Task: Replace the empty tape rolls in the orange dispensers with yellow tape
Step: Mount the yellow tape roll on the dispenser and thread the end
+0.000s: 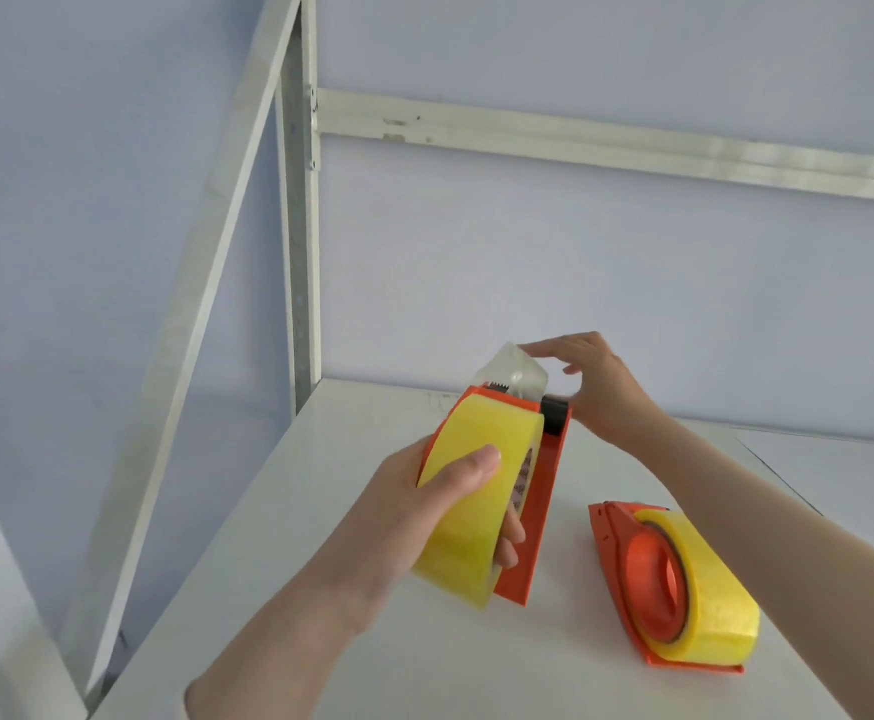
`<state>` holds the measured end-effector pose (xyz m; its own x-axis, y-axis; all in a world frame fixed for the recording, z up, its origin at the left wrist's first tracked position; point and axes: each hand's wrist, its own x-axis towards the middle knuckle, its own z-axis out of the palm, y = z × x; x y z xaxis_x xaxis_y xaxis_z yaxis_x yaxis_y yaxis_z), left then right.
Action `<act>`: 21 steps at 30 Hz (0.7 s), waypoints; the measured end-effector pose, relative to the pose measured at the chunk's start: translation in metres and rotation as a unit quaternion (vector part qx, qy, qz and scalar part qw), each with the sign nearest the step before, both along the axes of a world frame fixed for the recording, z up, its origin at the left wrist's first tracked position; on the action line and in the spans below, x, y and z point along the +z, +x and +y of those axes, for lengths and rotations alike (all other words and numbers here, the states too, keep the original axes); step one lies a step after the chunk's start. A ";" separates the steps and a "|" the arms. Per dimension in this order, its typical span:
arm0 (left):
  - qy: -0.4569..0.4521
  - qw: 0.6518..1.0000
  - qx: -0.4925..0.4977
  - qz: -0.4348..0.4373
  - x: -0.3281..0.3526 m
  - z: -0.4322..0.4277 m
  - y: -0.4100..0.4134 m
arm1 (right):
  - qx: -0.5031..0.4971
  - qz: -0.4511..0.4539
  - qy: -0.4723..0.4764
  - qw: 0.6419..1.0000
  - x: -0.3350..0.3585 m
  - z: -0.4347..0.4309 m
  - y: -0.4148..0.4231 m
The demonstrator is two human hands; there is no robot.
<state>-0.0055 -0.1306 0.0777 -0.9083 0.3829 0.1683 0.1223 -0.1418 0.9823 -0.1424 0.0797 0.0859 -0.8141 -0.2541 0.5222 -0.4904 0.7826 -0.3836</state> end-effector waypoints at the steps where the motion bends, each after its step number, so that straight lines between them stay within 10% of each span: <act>1: -0.001 1.000 -0.003 0.004 0.002 0.000 0.000 | -0.008 0.003 -0.030 1.000 0.003 -0.004 0.001; 6: 0.006 1.000 -0.021 0.015 0.009 0.001 0.000 | -0.065 -0.030 -0.178 0.982 0.010 -0.009 0.005; 21: 0.129 0.990 0.013 0.055 0.056 0.002 -0.001 | -0.160 -0.171 -0.215 0.948 -0.005 -0.042 0.031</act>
<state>-0.0060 -0.1283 0.1335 -0.8882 0.2908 0.3556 0.2329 -0.3821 0.8943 -0.1114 0.0380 0.0812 -0.9539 0.2113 0.2132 -0.0438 0.6048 -0.7952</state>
